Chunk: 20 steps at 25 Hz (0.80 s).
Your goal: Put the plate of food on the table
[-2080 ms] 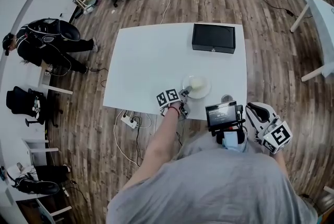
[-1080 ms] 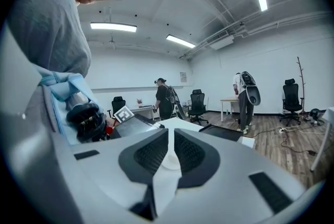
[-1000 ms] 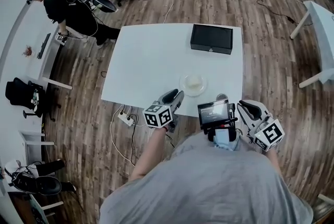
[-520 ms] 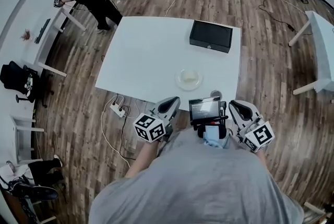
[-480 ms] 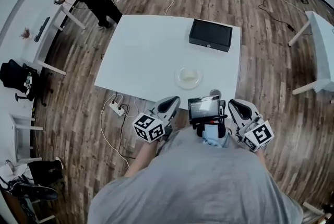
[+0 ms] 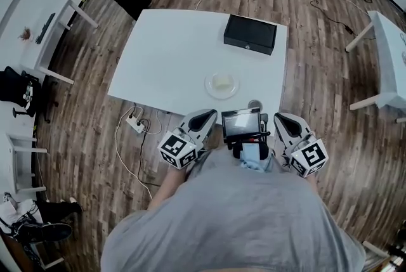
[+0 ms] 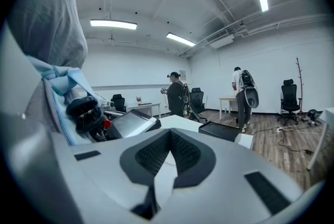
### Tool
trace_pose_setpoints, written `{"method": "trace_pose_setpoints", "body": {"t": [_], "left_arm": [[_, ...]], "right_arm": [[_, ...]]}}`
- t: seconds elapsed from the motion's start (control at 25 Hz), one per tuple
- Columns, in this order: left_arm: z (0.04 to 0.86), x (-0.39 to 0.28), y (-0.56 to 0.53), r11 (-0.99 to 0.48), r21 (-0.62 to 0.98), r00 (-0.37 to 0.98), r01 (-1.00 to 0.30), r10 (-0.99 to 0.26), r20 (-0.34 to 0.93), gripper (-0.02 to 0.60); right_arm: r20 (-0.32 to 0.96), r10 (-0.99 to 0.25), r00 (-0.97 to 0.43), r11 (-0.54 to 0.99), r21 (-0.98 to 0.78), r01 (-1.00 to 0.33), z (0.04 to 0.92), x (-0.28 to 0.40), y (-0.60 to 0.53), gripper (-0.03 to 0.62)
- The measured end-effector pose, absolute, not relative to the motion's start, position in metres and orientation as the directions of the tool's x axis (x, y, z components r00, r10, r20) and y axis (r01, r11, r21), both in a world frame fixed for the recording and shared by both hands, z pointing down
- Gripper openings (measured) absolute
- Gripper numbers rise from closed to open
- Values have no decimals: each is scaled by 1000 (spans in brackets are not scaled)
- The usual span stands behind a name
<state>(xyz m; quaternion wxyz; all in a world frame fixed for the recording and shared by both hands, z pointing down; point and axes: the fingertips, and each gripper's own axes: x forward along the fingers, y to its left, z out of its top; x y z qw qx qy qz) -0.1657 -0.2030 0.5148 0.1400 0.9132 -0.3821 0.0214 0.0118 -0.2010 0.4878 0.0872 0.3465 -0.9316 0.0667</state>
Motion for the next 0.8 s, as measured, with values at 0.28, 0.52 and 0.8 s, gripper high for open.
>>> {"method": "trace_pose_setpoints", "body": {"t": [0.28, 0.52, 0.8], "left_arm": [[512, -165, -205, -675, 248, 715, -695, -686, 136, 20], [511, -164, -205, -679, 263, 722, -686, -681, 124, 20], [509, -166, -206, -684, 270, 728, -677, -676, 115, 20]], "right_arm": [[221, -642, -734, 741, -66, -668, 488, 15, -200, 29], [220, -649, -728, 735, -63, -675, 485, 16, -199, 29], [216, -660, -719, 727, -56, -684, 484, 18, -196, 29]]}}
